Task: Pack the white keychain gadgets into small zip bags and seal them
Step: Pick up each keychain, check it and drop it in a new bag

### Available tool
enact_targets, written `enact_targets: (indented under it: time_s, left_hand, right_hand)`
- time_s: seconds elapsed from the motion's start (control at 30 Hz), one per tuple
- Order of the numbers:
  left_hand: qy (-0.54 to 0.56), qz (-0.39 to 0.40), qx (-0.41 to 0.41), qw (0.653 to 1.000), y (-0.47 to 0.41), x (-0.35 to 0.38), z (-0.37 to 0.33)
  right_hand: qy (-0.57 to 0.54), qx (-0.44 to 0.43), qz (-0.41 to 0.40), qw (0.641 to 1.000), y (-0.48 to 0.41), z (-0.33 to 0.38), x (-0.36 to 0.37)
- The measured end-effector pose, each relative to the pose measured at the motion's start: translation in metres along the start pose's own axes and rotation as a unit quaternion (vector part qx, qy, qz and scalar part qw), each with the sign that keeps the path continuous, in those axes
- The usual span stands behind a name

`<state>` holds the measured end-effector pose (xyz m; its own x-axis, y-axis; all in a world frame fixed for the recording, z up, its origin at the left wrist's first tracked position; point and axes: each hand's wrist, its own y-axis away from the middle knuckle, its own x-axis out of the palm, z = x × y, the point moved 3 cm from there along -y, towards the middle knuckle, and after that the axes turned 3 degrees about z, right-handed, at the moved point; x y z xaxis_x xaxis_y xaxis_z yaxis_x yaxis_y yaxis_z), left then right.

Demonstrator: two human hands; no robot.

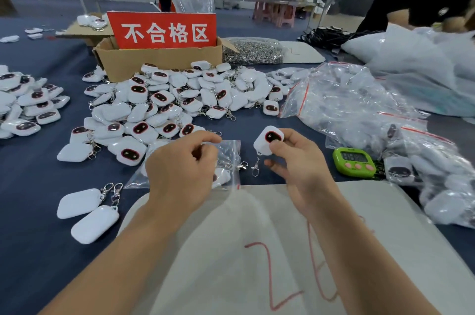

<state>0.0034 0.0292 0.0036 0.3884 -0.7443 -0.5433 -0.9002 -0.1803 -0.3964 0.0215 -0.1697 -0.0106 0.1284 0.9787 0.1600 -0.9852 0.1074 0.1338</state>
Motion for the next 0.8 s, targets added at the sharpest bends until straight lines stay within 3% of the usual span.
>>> enact_targets:
  time_s: [0.17, 0.43, 0.8]
  left_hand:
    - [-0.027, -0.012, -0.048, 0.998, -0.0068, -0.0004, 0.0057]
    - [-0.015, 0.019, -0.047, 0.999, -0.0033, 0.0044, 0.0029]
    - [-0.018, 0.034, -0.056, 0.998, -0.0025, 0.0041, 0.0011]
  right_hand:
    - [-0.04, 0.032, 0.016, 0.999, -0.0033, 0.0025, 0.0051]
    - [0.052, 0.001, 0.012, 0.999, -0.0021, 0.002, 0.01]
    - [0.057, 0.003, 0.011, 0.998, -0.0004, 0.0035, 0.0095]
